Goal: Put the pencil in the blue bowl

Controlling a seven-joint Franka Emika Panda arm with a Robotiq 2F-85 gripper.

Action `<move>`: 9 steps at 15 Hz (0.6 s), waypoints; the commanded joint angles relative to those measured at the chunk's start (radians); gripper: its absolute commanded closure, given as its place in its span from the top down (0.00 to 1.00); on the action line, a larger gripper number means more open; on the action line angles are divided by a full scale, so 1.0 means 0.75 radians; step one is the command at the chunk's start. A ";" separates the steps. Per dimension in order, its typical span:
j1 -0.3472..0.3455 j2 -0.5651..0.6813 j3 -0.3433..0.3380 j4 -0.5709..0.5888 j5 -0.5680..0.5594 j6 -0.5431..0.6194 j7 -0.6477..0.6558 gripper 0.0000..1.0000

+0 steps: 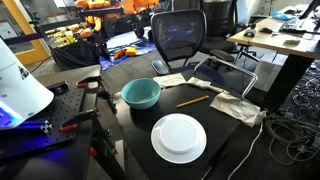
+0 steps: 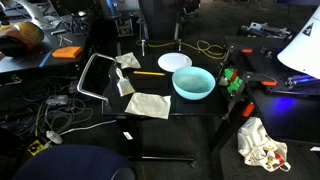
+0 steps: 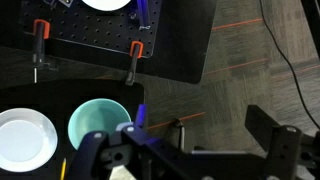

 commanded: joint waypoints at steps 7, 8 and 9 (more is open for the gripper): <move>-0.043 0.013 0.031 0.012 0.004 0.004 -0.010 1.00; -0.065 0.040 0.030 0.023 -0.017 0.026 -0.006 1.00; -0.084 0.061 0.029 0.026 -0.036 0.062 -0.011 1.00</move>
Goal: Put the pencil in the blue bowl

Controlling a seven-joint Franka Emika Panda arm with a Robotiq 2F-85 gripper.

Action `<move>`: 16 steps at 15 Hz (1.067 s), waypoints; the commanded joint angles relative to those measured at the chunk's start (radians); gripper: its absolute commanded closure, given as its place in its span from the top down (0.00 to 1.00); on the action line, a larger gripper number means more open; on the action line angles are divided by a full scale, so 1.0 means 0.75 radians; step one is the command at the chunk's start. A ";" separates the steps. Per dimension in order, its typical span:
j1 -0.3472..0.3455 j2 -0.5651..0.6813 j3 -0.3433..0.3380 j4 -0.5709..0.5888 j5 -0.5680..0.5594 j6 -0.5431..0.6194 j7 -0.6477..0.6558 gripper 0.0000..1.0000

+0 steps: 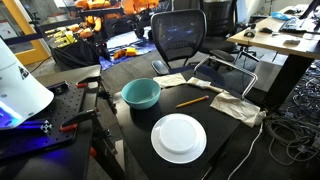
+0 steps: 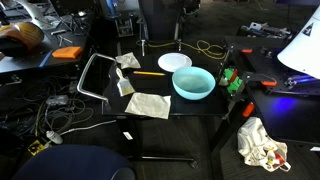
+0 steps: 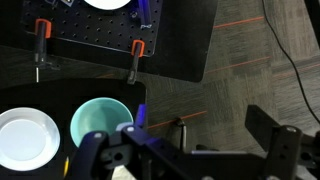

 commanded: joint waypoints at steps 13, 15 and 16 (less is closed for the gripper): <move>-0.243 0.602 -0.099 0.028 -0.261 0.974 -0.113 1.00; -0.255 0.666 -0.110 0.030 -0.261 1.038 -0.094 1.00; -0.240 0.601 -0.100 0.001 -0.249 0.993 -0.081 1.00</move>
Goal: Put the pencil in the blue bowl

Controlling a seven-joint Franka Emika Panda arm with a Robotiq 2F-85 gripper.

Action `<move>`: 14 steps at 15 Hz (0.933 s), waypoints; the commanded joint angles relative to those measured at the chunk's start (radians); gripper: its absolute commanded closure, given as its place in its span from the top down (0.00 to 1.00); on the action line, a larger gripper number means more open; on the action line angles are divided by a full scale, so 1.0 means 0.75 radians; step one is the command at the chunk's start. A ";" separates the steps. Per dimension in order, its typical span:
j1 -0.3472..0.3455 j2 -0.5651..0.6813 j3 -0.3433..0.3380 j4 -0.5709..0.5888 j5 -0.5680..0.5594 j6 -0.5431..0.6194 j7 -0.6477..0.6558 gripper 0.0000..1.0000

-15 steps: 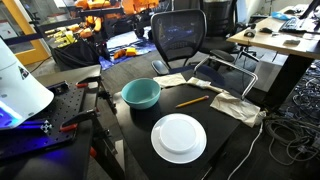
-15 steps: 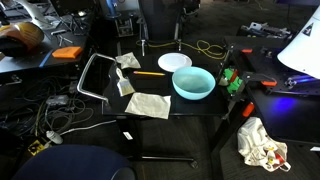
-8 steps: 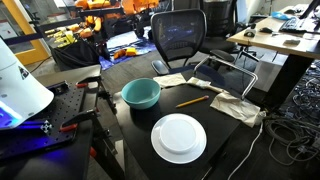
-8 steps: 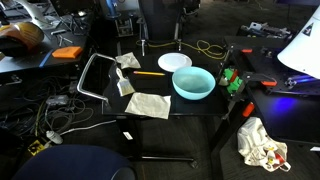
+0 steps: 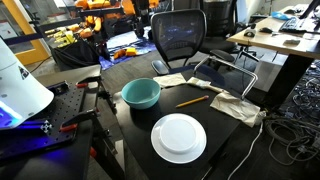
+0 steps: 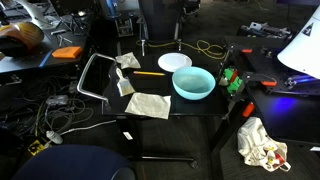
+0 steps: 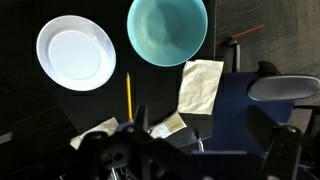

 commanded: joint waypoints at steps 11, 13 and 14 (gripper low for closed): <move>-0.044 0.152 -0.011 0.038 -0.050 0.194 0.033 1.00; -0.065 0.221 -0.016 0.049 -0.077 0.275 0.030 1.00; -0.063 0.258 -0.028 0.056 -0.063 0.312 0.003 1.00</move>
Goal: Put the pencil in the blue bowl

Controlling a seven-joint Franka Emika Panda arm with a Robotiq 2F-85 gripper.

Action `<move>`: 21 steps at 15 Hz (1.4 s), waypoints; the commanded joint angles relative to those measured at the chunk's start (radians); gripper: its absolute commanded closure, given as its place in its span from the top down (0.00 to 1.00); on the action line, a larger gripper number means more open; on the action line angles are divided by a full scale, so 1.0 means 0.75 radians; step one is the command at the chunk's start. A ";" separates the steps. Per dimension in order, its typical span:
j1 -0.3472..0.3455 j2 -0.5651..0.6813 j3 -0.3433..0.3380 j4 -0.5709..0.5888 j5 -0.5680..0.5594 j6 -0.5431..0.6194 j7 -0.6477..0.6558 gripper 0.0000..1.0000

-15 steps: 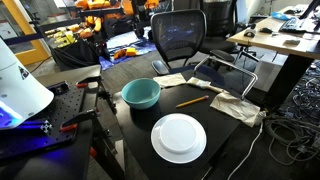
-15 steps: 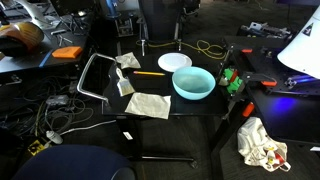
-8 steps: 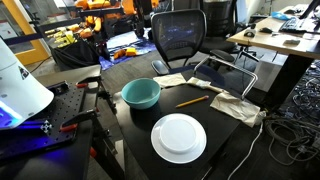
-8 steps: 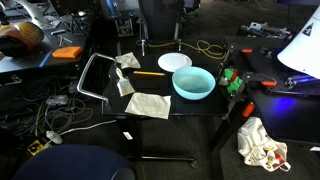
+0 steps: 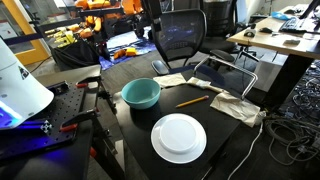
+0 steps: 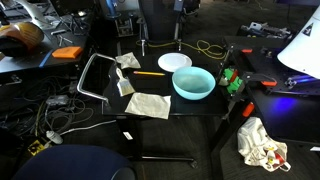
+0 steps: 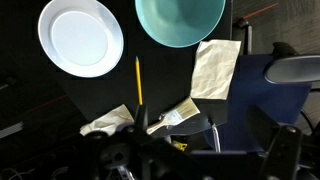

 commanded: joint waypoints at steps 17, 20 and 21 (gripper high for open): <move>-0.097 0.859 -0.003 0.353 -0.079 0.492 -0.055 1.00; -0.136 0.925 0.006 0.406 -0.080 0.491 -0.081 1.00; -0.155 0.946 0.014 0.423 -0.078 0.488 -0.100 1.00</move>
